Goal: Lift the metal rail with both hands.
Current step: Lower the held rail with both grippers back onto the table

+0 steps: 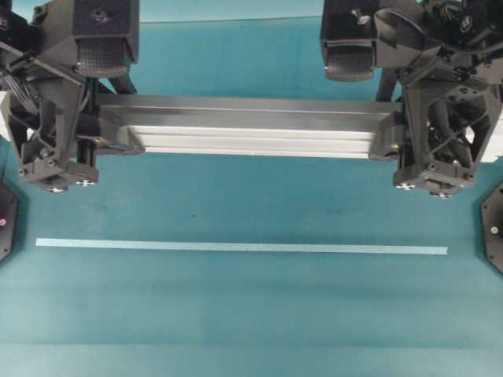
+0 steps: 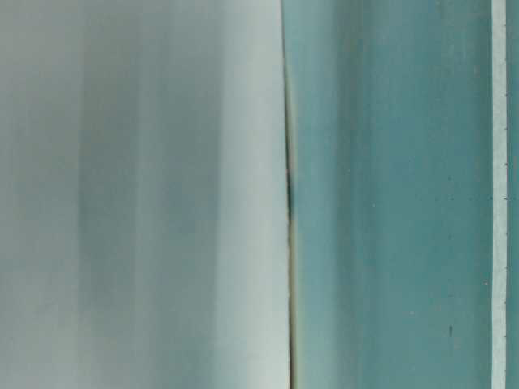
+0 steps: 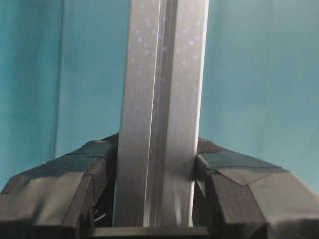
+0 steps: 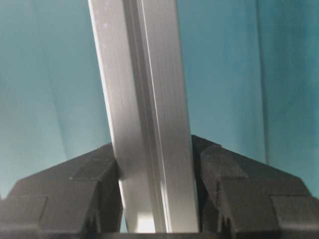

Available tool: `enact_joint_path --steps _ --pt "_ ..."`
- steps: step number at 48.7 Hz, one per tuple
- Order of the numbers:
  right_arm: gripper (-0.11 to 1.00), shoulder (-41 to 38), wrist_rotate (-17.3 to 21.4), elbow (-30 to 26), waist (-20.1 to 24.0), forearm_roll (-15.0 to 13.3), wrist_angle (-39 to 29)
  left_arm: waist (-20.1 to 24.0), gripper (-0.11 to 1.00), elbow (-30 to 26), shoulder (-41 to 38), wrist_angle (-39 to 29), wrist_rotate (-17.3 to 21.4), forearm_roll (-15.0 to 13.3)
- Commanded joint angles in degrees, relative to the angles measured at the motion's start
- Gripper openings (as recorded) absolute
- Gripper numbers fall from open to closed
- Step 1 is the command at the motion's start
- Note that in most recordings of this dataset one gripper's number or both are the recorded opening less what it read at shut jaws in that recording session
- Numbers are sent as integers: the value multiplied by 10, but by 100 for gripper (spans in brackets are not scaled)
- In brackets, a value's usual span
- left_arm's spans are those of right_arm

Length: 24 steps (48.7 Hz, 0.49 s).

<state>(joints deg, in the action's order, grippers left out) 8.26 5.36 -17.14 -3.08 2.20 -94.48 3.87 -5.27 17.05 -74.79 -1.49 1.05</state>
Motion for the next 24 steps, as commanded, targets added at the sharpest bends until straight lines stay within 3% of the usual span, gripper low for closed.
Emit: enact_joint_path --steps 1,11,24 --pt "39 -6 11 -18 4 3 11 13 36 -22 3 13 -3 3" --pt "39 -6 3 -1 4 0 14 20 36 2 2 17 -4 4" --pt "39 -11 -30 102 4 -3 55 19 36 83 4 69 -12 3"
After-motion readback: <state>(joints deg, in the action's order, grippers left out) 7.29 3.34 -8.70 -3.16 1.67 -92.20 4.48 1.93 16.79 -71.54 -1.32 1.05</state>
